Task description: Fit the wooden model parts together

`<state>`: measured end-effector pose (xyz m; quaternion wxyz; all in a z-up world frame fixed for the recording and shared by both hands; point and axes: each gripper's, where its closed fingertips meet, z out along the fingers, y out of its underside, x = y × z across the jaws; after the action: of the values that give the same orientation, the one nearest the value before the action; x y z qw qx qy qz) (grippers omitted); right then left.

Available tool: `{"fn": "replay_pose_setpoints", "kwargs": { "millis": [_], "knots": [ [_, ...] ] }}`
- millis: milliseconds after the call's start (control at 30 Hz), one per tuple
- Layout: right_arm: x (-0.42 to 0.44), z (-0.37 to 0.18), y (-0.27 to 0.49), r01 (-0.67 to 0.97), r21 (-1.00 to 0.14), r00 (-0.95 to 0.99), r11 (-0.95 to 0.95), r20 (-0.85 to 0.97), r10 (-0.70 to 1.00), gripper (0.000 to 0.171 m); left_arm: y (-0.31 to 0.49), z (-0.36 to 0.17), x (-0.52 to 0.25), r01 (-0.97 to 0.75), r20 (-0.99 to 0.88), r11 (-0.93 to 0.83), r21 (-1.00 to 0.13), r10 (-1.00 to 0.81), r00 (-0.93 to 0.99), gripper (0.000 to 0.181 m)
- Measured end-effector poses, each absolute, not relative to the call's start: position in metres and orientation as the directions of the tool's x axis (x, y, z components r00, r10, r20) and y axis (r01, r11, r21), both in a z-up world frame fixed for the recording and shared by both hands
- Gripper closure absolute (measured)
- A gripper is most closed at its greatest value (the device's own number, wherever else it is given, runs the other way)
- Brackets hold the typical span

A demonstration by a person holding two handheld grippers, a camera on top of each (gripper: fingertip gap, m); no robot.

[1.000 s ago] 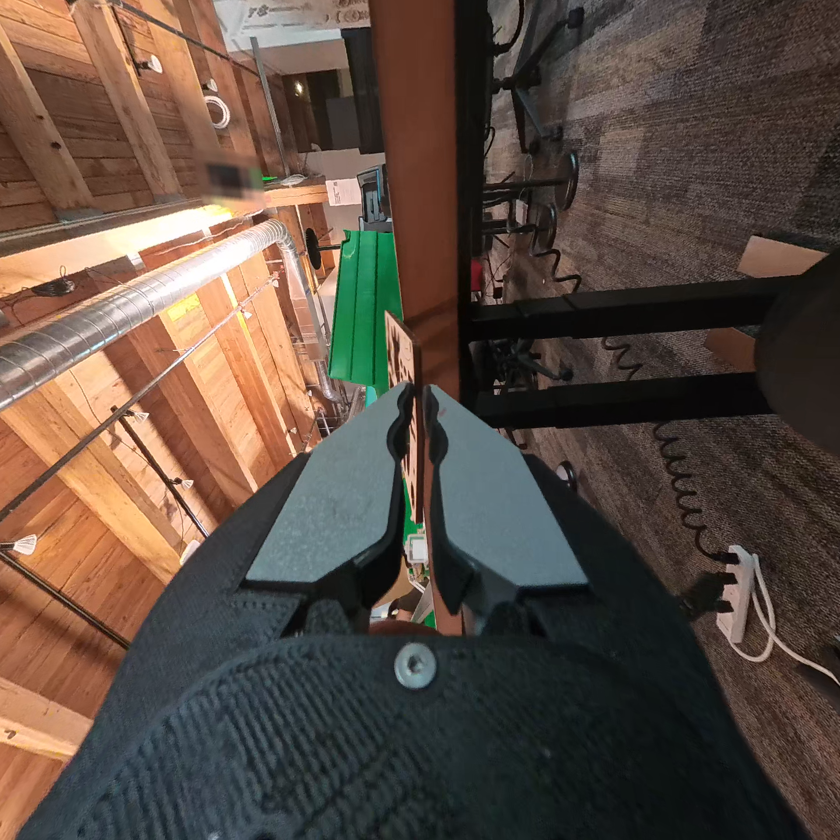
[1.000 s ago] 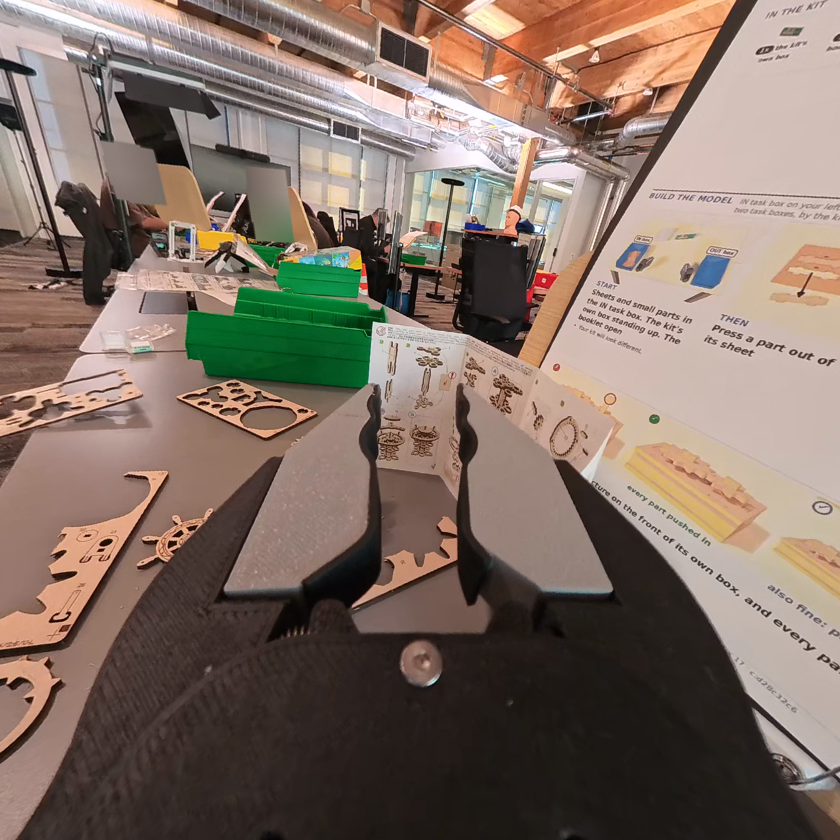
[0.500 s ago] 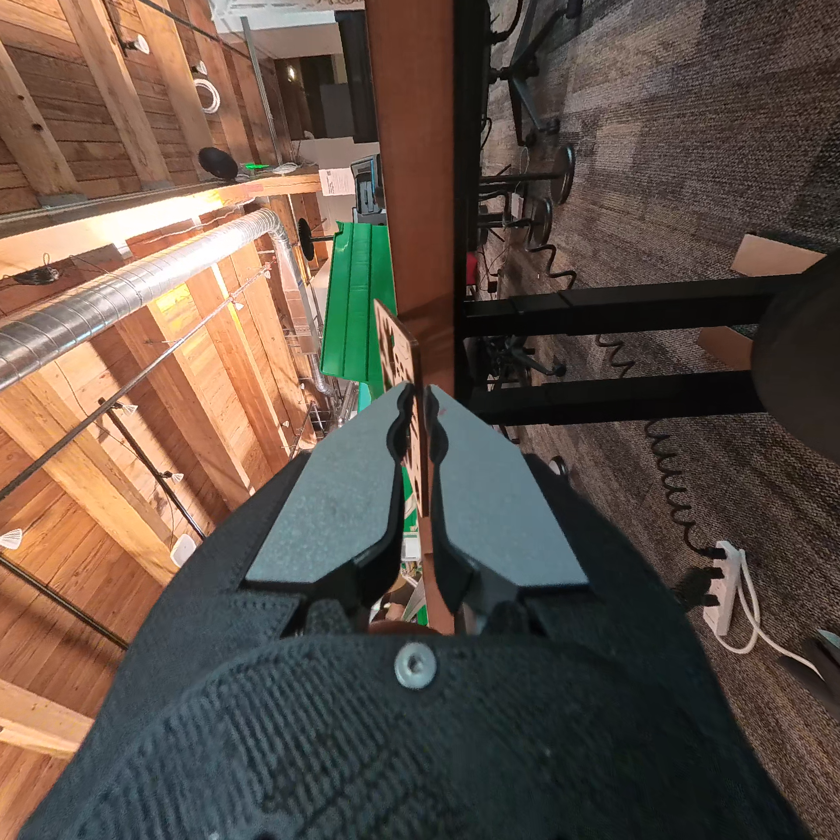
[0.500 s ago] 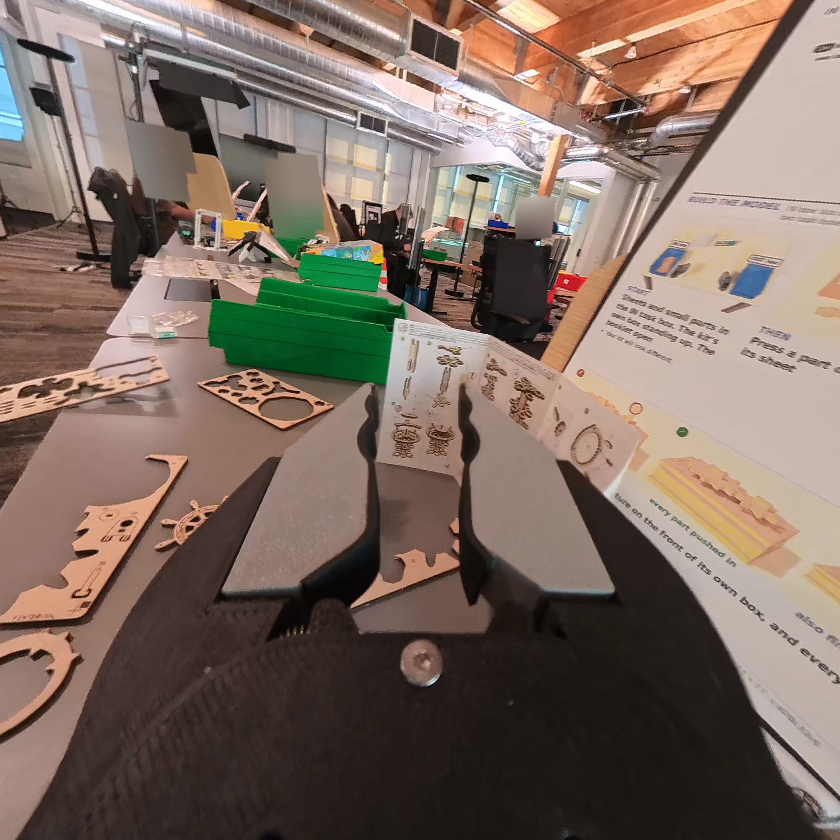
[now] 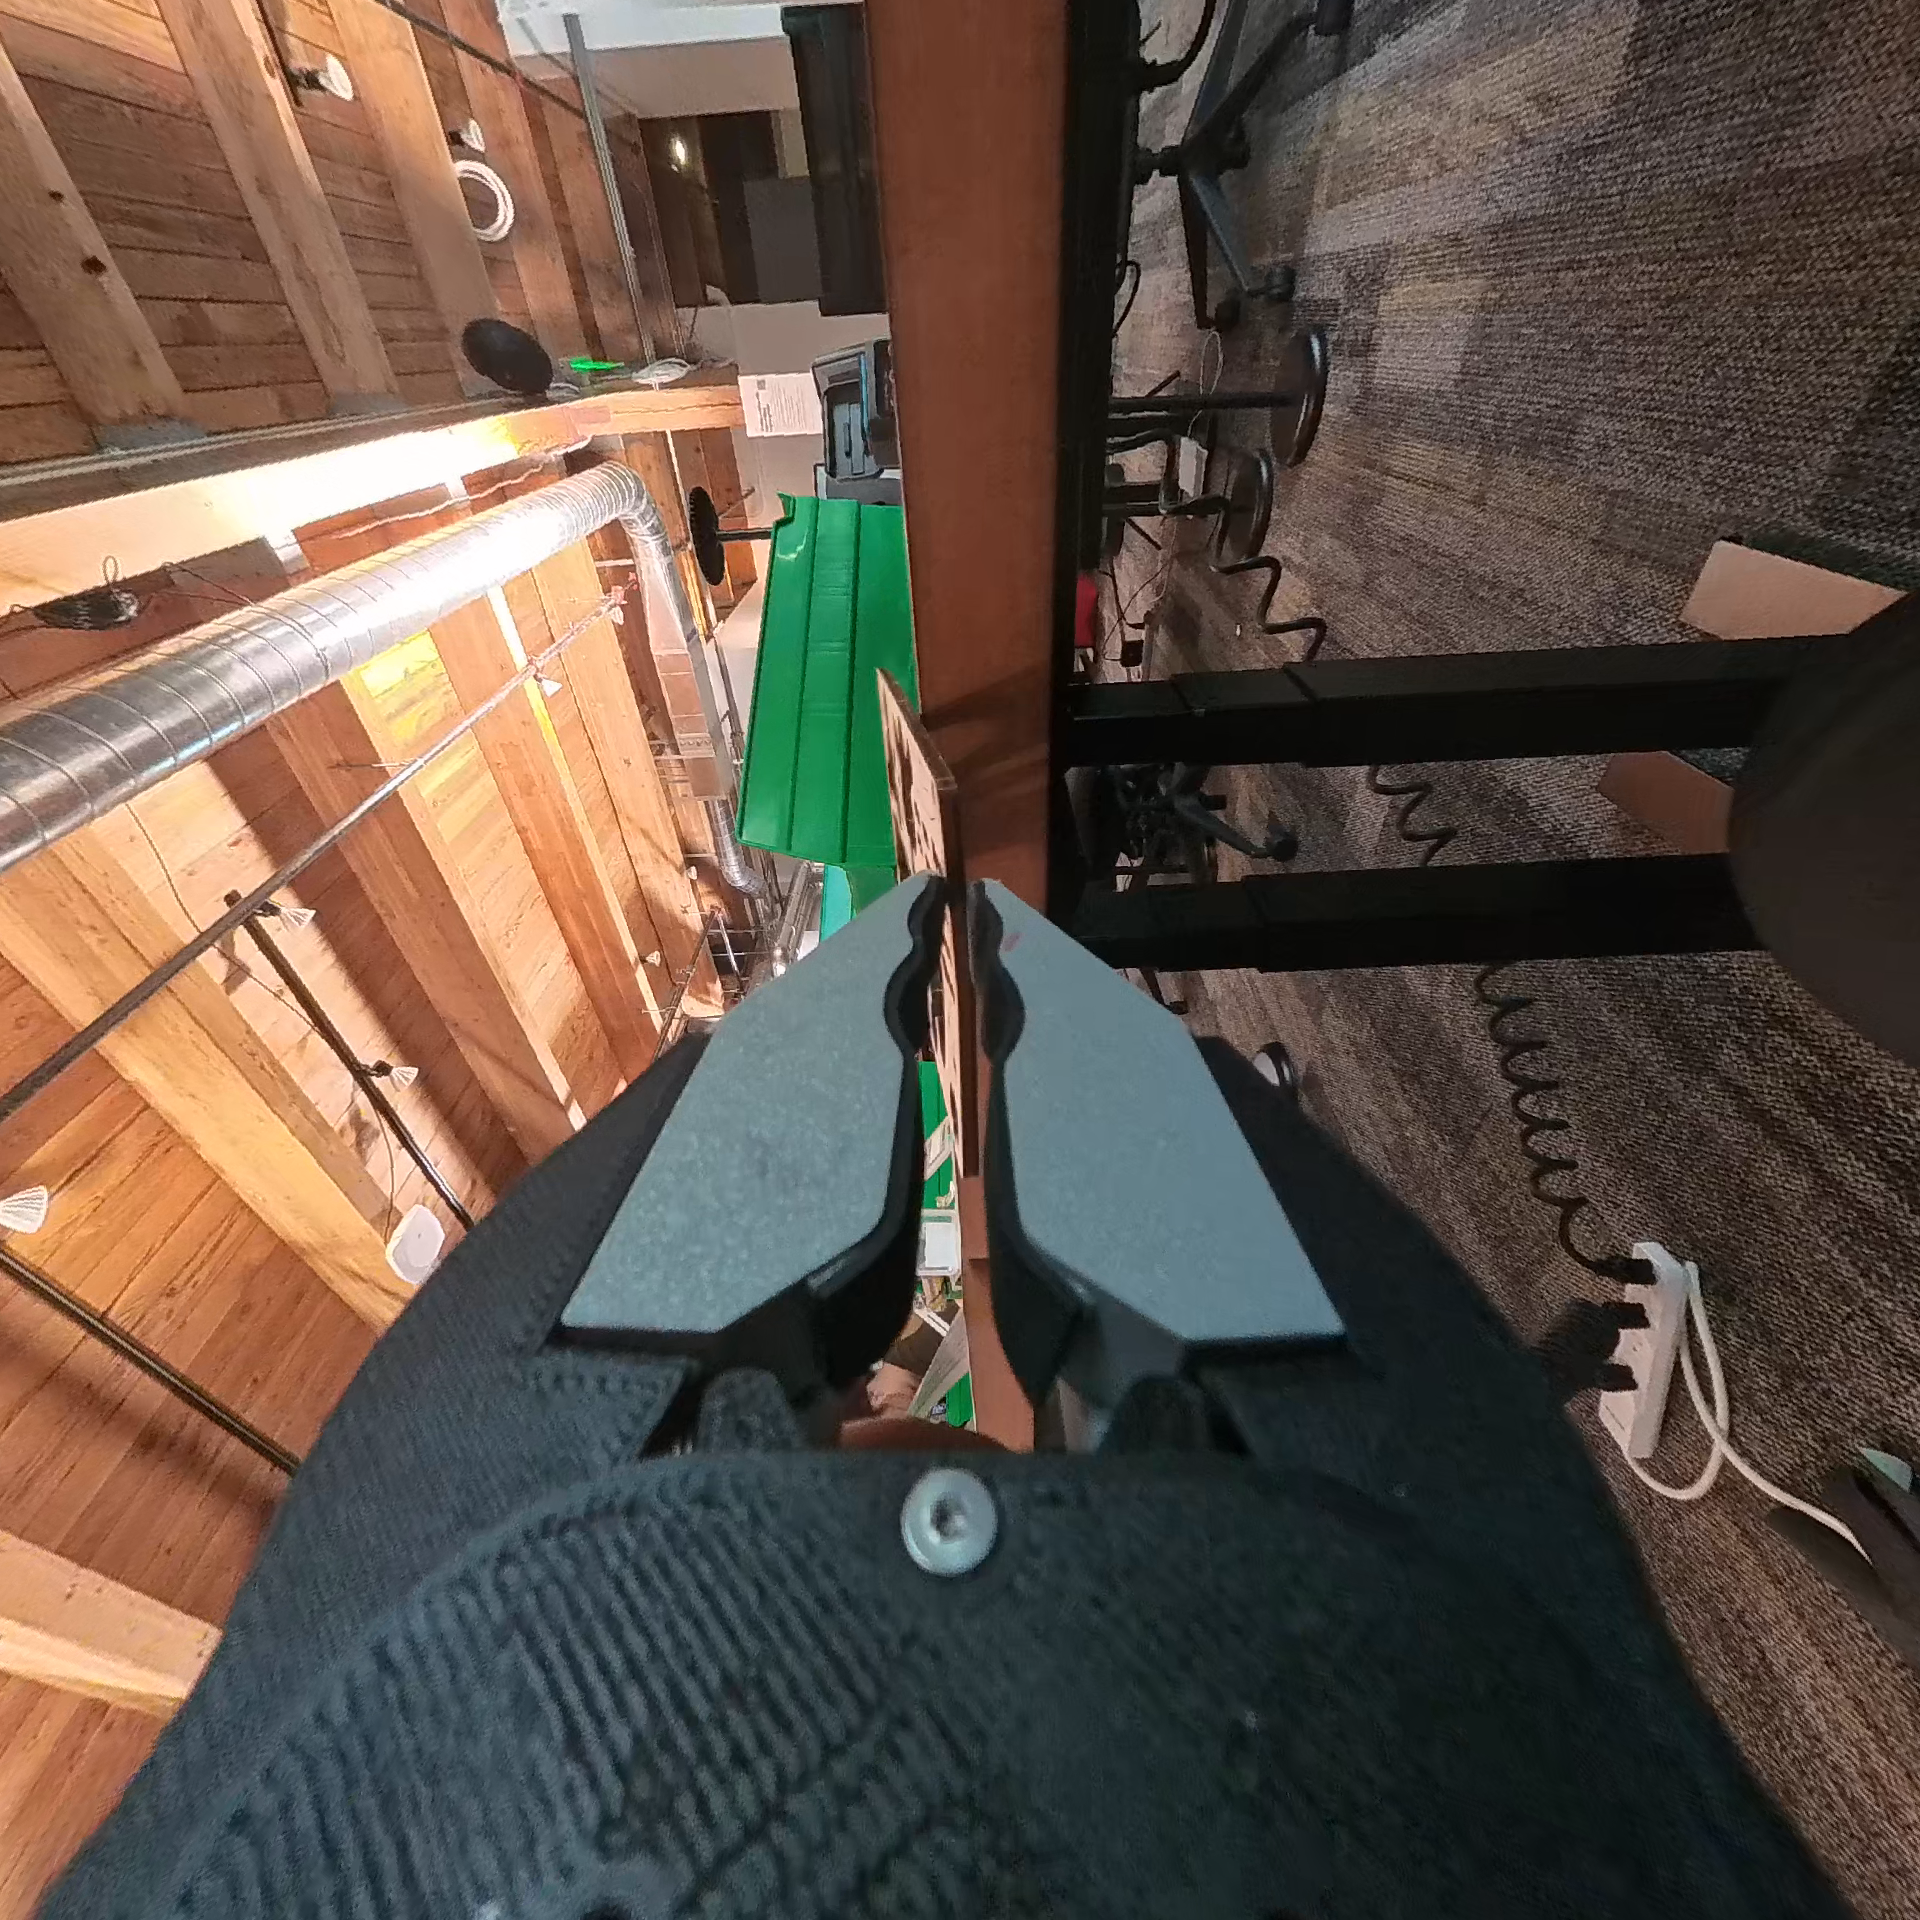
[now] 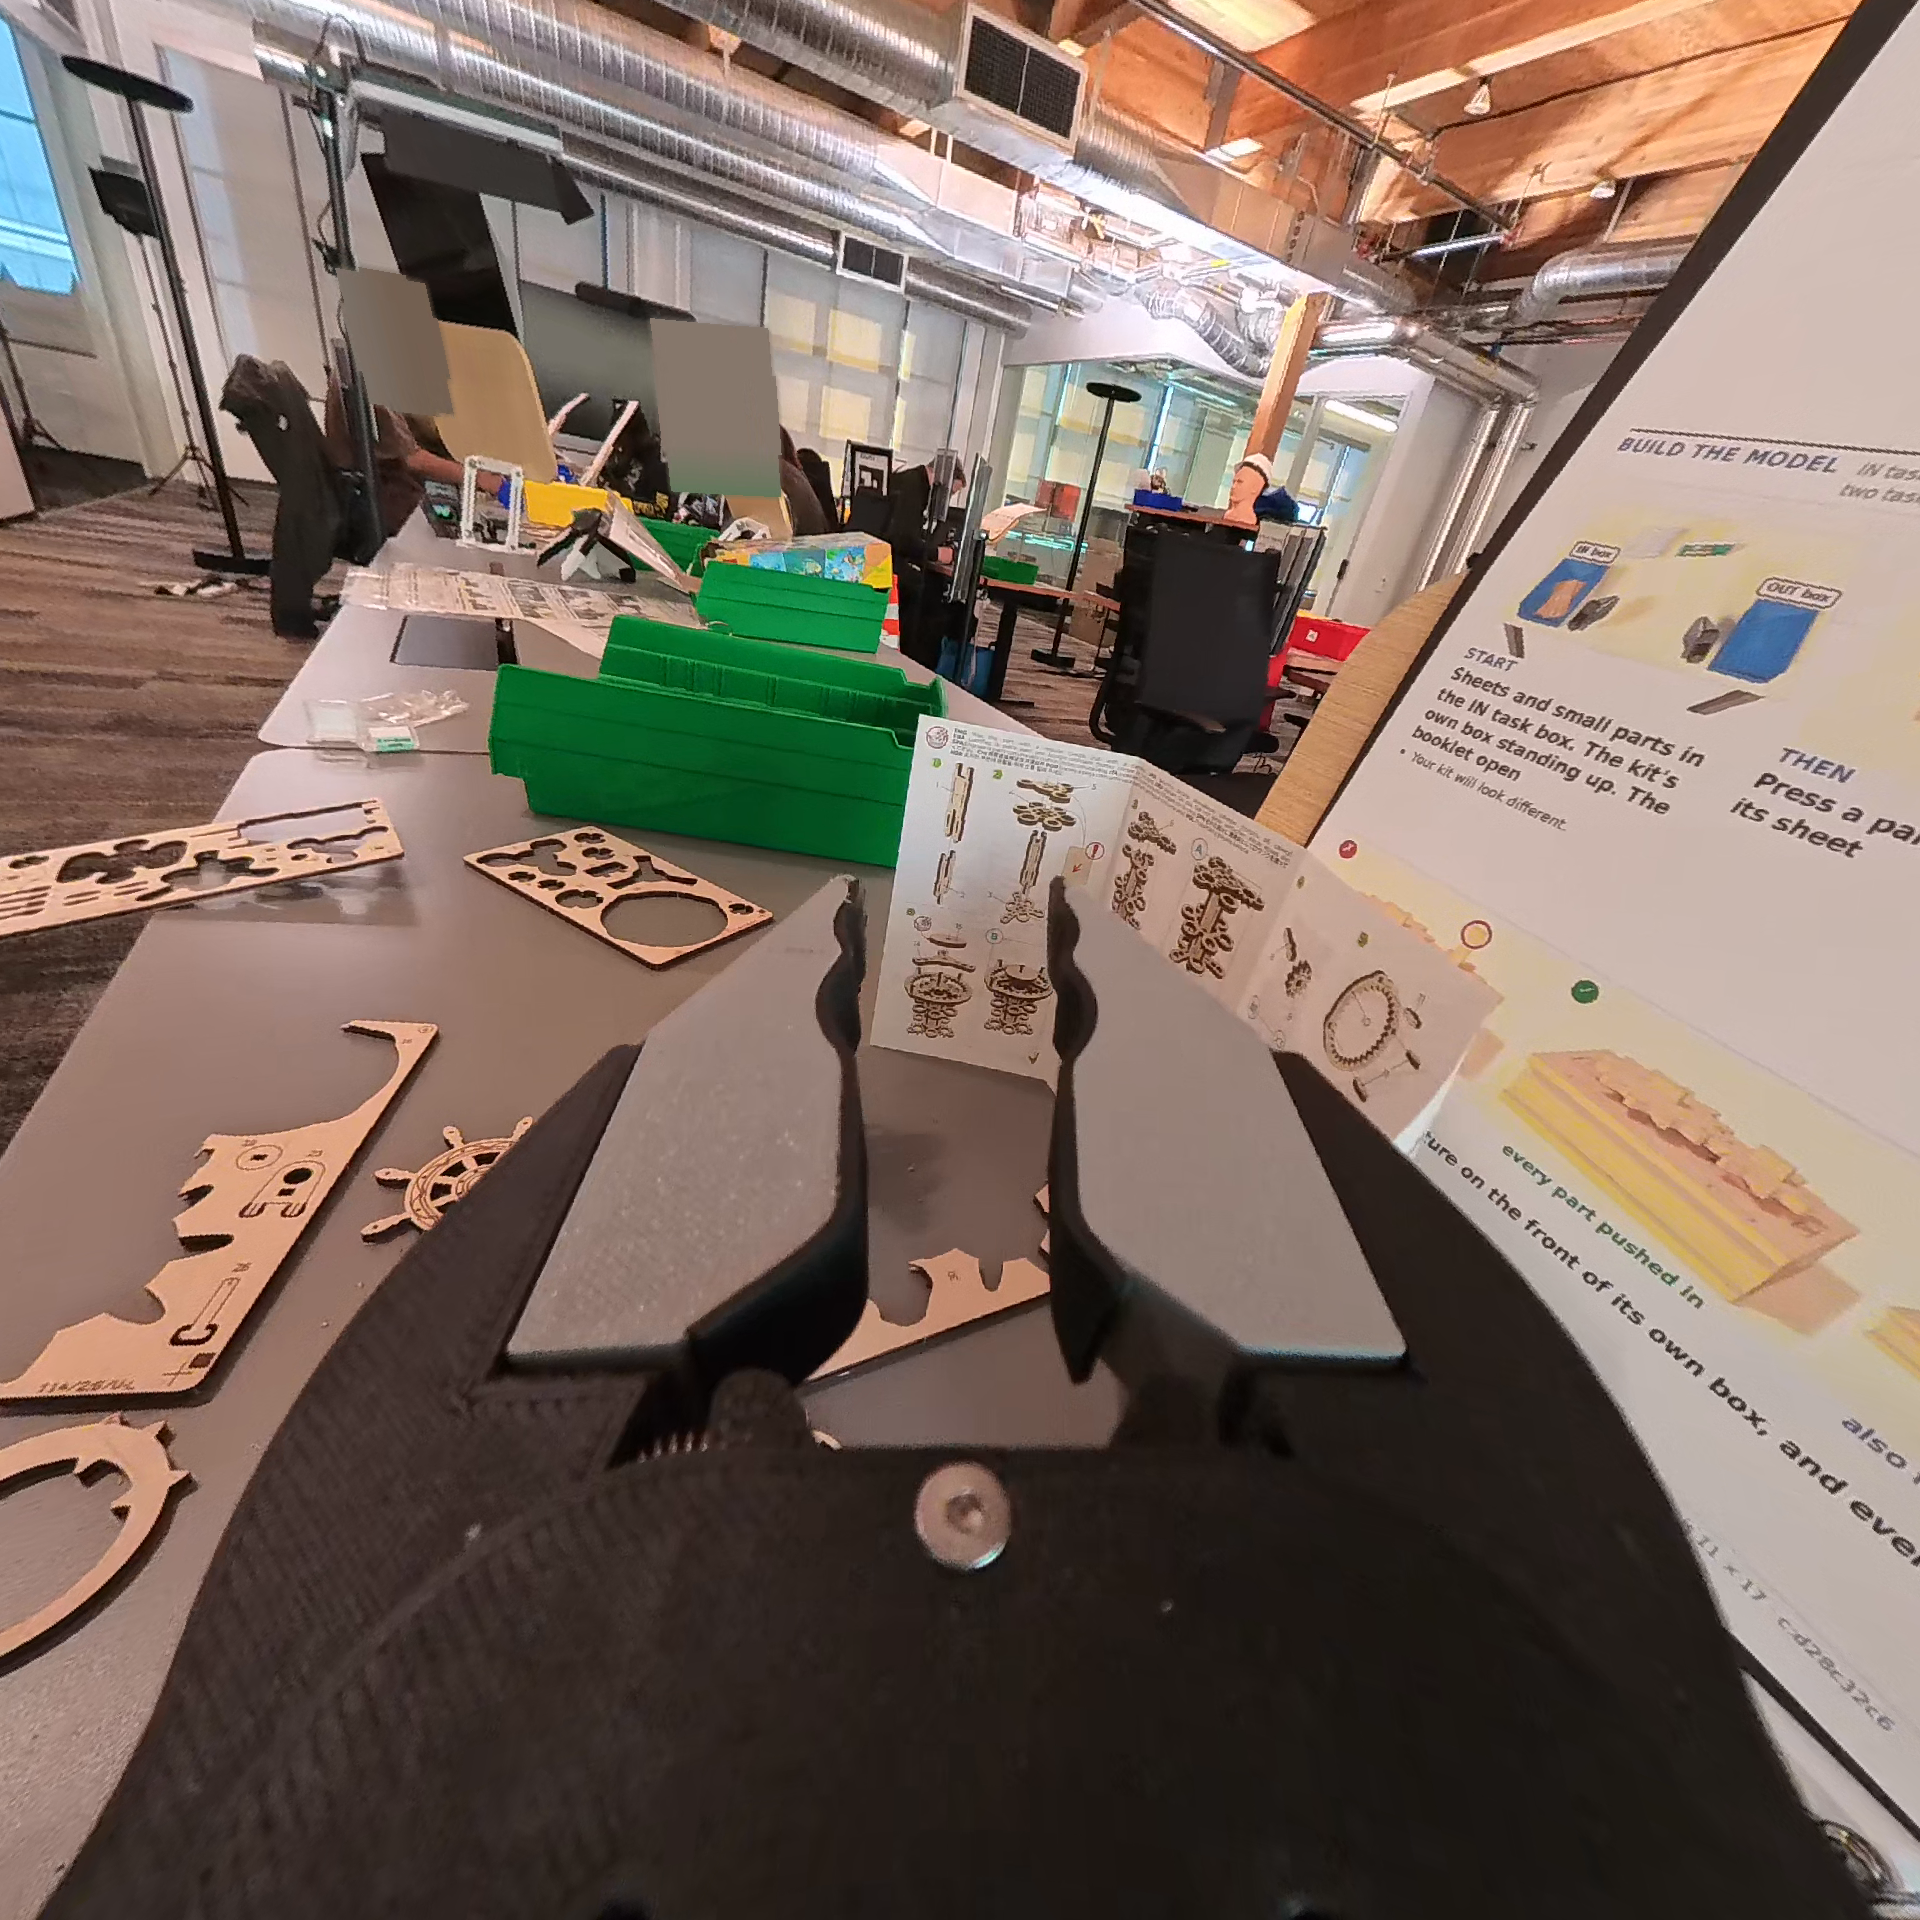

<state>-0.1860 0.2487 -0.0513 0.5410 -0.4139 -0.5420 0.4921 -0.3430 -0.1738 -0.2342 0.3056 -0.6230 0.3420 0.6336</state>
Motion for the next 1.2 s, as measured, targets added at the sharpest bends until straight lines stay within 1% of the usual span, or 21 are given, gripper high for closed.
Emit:
{"fn": "replay_pose_setpoints", "kwargs": {
  "millis": [867, 933, 1067, 1200],
  "knots": [
    [-0.187, -0.052, 0.243, -0.087, -0.980, -0.095, 0.179, 0.187, 0.978, 0.139, -0.175, -0.231, -0.346, -0.801, -0.999, -0.597, 0.034, -0.021, -0.027, 0.180],
    [-0.187, -0.052, 0.243, -0.087, -0.981, -0.098, 0.174, 0.183, 0.978, 0.139, -0.177, -0.227, -0.351, -0.784, -1.000, -0.620, 0.013, -0.006, -0.012, 0.181],
    [-0.188, -0.053, 0.243, -0.082, -0.981, -0.095, 0.174, 0.181, 0.979, 0.139, -0.178, -0.216, -0.367, -0.737, -0.997, -0.672, -0.071, 0.045, 0.055, 0.181],
    [-0.188, -0.053, 0.244, -0.083, -0.981, -0.094, 0.173, 0.181, 0.979, 0.139, -0.176, -0.218, -0.393, -0.670, -0.996, -0.738, -0.076, 0.024, 0.087, 0.181]
  ]
}}
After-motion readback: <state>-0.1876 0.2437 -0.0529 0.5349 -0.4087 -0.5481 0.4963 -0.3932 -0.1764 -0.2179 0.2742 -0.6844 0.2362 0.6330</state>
